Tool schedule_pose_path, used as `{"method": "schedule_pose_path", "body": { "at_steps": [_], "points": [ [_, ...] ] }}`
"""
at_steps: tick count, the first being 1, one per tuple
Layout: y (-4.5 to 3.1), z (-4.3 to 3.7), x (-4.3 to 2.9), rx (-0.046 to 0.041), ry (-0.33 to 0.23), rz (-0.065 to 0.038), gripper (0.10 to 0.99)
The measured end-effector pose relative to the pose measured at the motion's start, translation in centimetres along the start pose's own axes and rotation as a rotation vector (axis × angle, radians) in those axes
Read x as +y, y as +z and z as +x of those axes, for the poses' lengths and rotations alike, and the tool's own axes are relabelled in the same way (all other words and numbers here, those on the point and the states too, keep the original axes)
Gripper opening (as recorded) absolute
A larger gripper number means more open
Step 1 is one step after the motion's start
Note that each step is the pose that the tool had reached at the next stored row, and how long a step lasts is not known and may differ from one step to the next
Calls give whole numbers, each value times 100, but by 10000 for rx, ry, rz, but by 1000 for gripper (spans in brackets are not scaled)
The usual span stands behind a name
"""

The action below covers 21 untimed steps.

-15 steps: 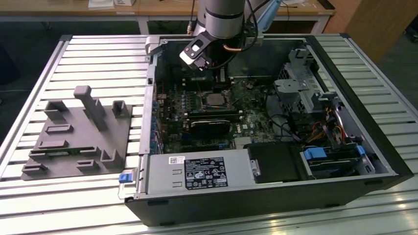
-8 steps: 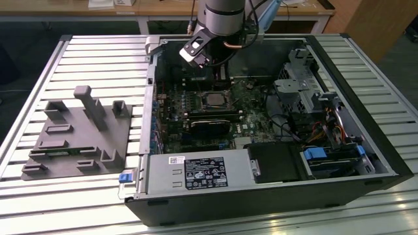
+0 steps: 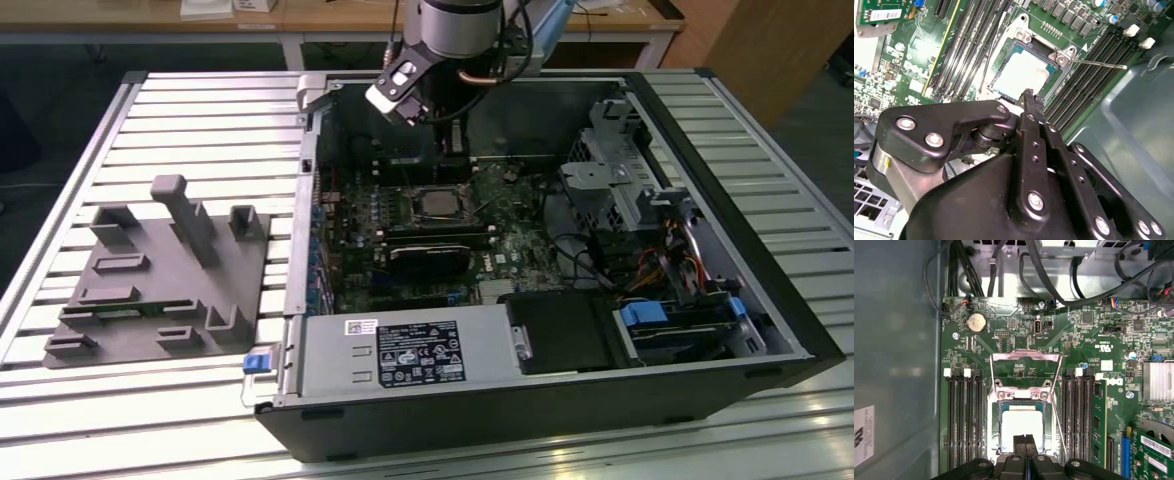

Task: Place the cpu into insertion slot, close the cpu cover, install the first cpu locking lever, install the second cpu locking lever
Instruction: 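Close the cpu cover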

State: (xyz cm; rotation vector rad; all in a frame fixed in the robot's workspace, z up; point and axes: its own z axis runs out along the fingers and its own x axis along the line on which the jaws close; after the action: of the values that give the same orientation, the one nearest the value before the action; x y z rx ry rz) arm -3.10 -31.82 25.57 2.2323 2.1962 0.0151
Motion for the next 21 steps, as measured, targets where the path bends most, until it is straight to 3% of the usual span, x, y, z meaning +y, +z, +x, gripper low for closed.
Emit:
{"method": "schedule_pose_path", "body": {
  "at_steps": [3,12,21],
  "points": [
    [-42,0,1,0,0,0,106],
    [-48,0,13,0,-1,0,106],
    [-46,2,131,1,-1,0,106]
  ]
}}
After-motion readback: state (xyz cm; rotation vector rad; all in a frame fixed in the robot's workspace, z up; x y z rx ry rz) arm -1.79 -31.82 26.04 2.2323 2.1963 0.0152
